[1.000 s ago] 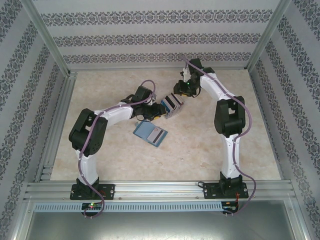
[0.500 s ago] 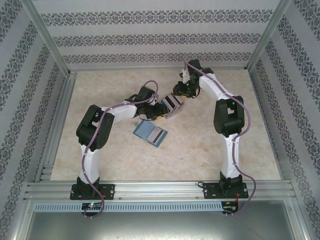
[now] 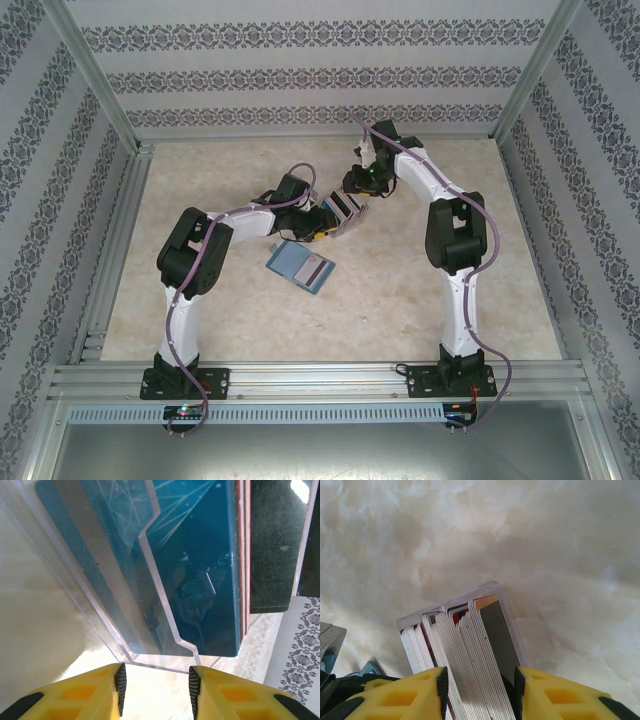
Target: Put the credit cards into the card holder
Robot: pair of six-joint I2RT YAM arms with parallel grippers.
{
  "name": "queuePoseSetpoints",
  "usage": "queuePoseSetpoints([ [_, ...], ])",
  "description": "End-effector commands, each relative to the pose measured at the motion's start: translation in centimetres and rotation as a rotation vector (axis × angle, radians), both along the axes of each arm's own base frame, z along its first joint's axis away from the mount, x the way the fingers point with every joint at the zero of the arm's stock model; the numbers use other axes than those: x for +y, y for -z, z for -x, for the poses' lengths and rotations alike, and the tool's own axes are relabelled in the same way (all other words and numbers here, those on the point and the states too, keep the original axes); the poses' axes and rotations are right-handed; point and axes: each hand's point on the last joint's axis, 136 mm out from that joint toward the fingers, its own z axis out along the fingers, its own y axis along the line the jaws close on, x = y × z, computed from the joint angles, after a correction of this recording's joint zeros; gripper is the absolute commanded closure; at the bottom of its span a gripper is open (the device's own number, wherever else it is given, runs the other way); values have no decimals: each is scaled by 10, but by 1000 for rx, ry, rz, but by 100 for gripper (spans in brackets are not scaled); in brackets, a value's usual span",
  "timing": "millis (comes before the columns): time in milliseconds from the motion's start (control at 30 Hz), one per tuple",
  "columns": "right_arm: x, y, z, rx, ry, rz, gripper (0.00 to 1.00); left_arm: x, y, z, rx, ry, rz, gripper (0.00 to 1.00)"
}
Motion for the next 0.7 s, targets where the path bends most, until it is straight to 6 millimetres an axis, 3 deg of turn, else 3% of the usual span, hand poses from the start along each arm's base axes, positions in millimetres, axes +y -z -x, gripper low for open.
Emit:
queuePoseSetpoints([
  [0,11,-10,10,0,-43,-9,58,-4,-8,-12,-37,-11,43,59],
  [400,9,-31,9,-45,-28,-25,58,-7,-8,-2,-43,-5,25,59],
  [667,7,-32,11,-44,-24,-29,58,-8,-7,1,-43,-4,27,59],
])
